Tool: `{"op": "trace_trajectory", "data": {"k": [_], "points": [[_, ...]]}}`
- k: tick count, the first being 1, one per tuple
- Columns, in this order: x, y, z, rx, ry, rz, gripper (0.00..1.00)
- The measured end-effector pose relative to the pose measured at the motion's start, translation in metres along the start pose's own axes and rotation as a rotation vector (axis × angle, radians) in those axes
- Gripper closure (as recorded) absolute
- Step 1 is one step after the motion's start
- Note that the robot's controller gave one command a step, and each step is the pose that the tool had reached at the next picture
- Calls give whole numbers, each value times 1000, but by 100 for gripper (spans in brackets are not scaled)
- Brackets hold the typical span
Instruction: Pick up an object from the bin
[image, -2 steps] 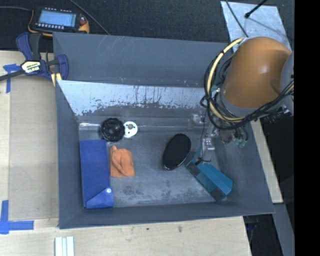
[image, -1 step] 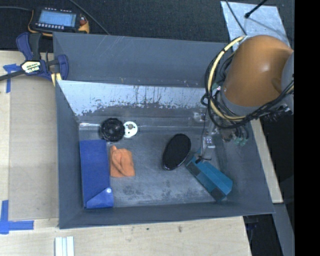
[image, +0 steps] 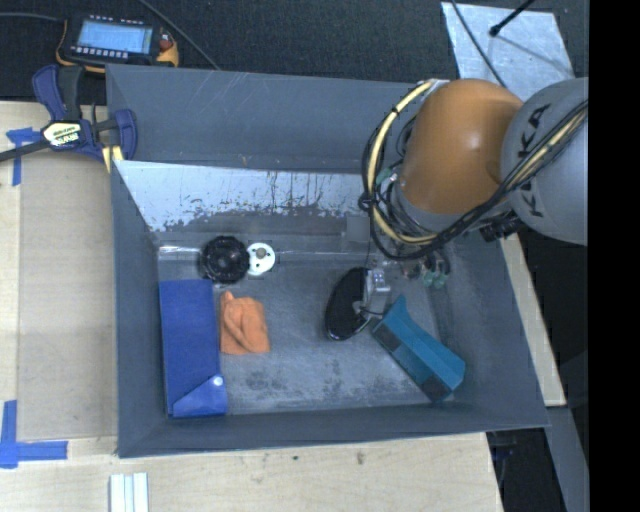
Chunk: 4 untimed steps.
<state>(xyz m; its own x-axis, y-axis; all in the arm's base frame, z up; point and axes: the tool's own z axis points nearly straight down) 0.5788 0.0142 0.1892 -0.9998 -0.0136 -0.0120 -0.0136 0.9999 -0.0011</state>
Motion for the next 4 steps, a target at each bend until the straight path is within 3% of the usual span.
{"op": "trace_trajectory", "data": {"k": [1, 2, 3, 4], "points": [[5, 15, 31, -3, 14, -152, 0], [-10, 26, 64, -3, 8, -456, 0], [9, -4, 101, -5, 9, -537, 0], [-43, -37, 83, -6, 8, -745, 100]]}}
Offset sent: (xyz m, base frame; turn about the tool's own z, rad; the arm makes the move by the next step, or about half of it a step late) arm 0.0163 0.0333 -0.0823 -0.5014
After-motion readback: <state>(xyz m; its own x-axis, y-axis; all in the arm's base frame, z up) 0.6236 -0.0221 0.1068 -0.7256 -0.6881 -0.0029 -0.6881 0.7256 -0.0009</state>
